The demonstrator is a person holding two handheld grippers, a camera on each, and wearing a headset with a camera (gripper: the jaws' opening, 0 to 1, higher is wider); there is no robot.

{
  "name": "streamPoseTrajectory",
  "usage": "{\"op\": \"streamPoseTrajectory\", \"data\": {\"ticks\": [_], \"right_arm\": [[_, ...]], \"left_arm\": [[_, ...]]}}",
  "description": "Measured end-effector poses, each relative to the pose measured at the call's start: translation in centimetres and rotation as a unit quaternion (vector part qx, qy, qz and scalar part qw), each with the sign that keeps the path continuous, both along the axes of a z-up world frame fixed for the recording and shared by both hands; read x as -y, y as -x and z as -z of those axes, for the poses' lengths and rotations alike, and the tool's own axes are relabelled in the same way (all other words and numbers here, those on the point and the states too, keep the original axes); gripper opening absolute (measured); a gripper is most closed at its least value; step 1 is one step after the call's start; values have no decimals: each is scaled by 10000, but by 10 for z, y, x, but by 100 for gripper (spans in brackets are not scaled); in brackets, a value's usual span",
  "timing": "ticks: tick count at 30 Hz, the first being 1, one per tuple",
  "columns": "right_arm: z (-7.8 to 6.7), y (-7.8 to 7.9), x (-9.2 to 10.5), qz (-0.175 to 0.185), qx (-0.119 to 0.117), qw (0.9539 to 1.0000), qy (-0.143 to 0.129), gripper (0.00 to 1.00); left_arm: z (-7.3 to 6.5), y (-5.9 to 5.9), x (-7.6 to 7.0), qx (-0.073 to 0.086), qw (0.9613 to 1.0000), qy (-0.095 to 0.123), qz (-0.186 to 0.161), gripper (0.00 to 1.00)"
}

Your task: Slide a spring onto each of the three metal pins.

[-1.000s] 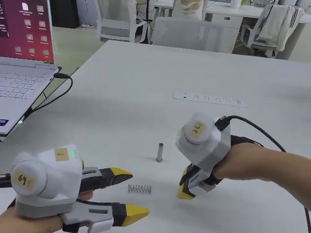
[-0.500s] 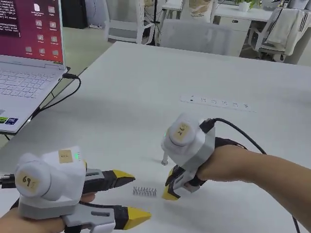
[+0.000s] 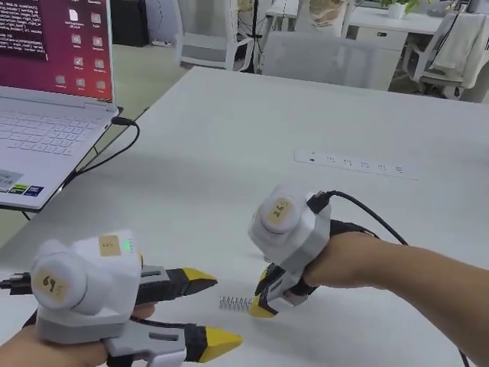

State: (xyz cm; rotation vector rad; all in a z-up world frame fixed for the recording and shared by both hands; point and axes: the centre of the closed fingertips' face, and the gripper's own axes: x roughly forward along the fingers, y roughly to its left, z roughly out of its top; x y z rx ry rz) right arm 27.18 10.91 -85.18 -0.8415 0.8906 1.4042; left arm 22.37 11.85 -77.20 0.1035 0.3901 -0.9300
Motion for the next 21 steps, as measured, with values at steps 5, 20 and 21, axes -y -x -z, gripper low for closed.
{"op": "streamPoseTrajectory", "data": {"ticks": [5, 20, 21], "right_arm": [[4, 0, -1, -74, 26, 9999, 71, 14], [7, 0, -3, -265, 142, 9994, 151, 9], [7, 0, -3, -270, 149, 9994, 153, 9]], "left_arm": [[1, 0, -2, -15, 10000, -6, -28, 43], [2, 0, -5, -25, 10000, 30, -77, 43], [2, 0, -5, -27, 10000, 35, -81, 43]]}}
